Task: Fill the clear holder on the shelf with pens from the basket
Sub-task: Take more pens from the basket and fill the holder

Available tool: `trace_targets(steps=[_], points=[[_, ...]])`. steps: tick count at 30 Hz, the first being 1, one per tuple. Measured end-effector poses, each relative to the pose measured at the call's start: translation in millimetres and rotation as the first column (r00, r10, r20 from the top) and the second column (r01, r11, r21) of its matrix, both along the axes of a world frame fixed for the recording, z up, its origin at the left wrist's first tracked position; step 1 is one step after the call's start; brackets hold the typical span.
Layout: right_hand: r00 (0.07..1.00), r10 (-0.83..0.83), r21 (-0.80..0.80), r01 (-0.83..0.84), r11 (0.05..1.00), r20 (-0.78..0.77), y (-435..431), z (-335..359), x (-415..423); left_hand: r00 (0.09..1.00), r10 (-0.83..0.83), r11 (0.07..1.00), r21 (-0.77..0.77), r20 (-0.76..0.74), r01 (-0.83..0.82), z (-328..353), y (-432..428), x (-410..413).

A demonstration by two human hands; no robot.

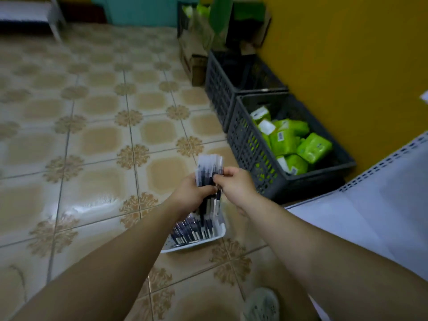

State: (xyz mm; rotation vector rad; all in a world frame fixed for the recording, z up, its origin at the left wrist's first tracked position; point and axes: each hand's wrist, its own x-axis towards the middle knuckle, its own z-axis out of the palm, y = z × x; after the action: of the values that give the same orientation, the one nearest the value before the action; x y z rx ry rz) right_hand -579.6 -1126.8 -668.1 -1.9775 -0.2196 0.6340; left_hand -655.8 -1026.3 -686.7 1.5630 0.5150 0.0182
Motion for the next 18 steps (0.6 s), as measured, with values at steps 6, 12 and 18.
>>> trace_targets(steps=[6,12,18], points=[[0.968,-0.076,0.065,0.062,0.996,0.239,-75.3,133.5,-45.9,0.978,-0.123,0.977,0.192,0.166,0.091,139.2,-61.4,-31.9],[0.872,-0.206,0.203,0.127,0.971,0.444,-166.4,248.4,-100.8,0.884,-0.261,0.949,0.271,0.388,0.161,252.8,-148.8,-71.4],[0.768,-0.320,0.236,0.223,0.946,0.555,-256.3,312.8,-145.4,0.779,-0.369,0.923,0.297,0.507,0.244,310.6,-232.3,-93.2]])
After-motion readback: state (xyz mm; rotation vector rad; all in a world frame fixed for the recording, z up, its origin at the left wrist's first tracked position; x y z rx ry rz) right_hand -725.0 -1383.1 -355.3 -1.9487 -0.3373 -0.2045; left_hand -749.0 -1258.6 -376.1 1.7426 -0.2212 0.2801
